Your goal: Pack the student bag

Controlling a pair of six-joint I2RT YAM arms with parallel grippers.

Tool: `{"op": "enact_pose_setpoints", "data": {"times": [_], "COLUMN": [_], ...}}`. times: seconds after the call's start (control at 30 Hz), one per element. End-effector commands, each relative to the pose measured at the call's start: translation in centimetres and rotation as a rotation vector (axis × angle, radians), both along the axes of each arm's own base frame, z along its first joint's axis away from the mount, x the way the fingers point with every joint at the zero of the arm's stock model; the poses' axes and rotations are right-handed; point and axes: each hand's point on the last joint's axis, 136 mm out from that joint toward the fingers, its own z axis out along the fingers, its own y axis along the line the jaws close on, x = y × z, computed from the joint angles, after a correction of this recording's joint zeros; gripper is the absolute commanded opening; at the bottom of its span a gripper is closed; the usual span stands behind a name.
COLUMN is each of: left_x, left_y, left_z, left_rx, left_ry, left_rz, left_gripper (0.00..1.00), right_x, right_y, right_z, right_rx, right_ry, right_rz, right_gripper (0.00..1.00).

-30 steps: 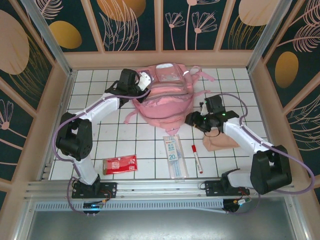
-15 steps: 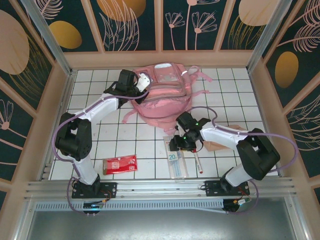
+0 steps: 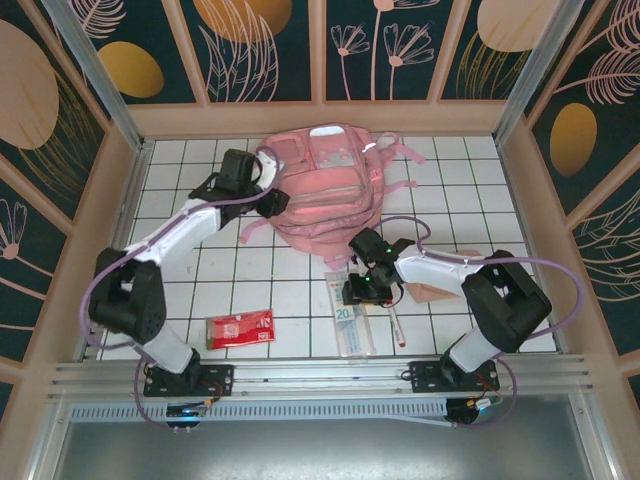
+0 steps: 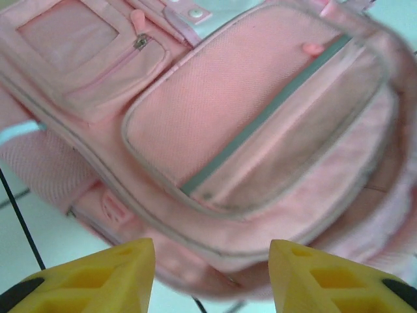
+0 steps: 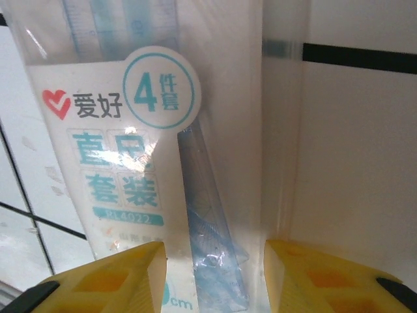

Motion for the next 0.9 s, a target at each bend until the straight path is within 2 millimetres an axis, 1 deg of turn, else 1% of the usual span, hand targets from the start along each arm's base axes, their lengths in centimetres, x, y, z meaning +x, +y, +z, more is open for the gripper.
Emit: {"op": "enact_pose_setpoints", "data": {"times": [0.0, 0.07, 0.1, 0.13, 0.2, 0.33, 0.43, 0.5, 0.63, 0.77, 0.83, 0.87], "left_x": [-6.9, -11.0, -12.8, -14.2, -15.7, -17.8, -19.1, -19.6, -19.5, -19.0, -18.8, -18.6], "left_y": [-1.9, -4.0, -5.1, -5.9, -6.6, -7.8, -9.1, -9.5, -10.2, -10.0, -10.0, -10.3], "left_z": [-3.0, -5.2, -6.0, -6.5, -7.4, -8.8, -9.6, -10.7, -12.0, -13.8, -14.5, -14.3], "left_rx": [-0.198, -0.224, -0.229, -0.235, -0.256, -0.323, -0.325, -0.318, -0.308, -0.267, -0.251, -0.259], "left_ry": [0.314, 0.443, 0.498, 0.540, 0.613, 0.746, 0.798, 0.836, 0.867, 0.887, 0.895, 0.891], "left_rz": [0.025, -0.015, -0.038, -0.053, -0.027, -0.015, -0.080, -0.098, -0.089, -0.032, -0.018, -0.021], "left_gripper": [0.47, 0.46, 0.46, 0.46, 0.46, 0.46, 0.47, 0.47, 0.46, 0.45, 0.45, 0.45], "right_x": [-0.1, 0.1, 0.2, 0.2, 0.0, -0.6, -0.8, -0.8, -0.7, -0.4, -0.3, -0.2], "right_y": [1.2, 0.7, 0.2, -0.2, -1.0, -1.7, -1.6, -1.3, -0.3, 0.1, 0.4, 0.7], "right_z": [1.0, 1.5, 1.6, 1.6, 1.6, 1.3, 0.6, 0.1, -0.1, -0.1, -0.1, 0.0], "right_rx": [0.101, 0.108, 0.101, 0.096, 0.105, 0.120, 0.122, 0.127, 0.153, 0.161, 0.176, 0.190], "right_ry": [0.023, 0.028, 0.030, 0.035, 0.057, 0.088, 0.106, 0.114, 0.110, 0.094, 0.088, 0.090], "right_rz": [-0.023, -0.031, -0.034, -0.038, -0.049, -0.037, -0.029, -0.028, -0.014, -0.014, -0.015, -0.013], "right_gripper": [0.43, 0.43, 0.43, 0.44, 0.44, 0.43, 0.42, 0.41, 0.39, 0.38, 0.36, 0.35]}}
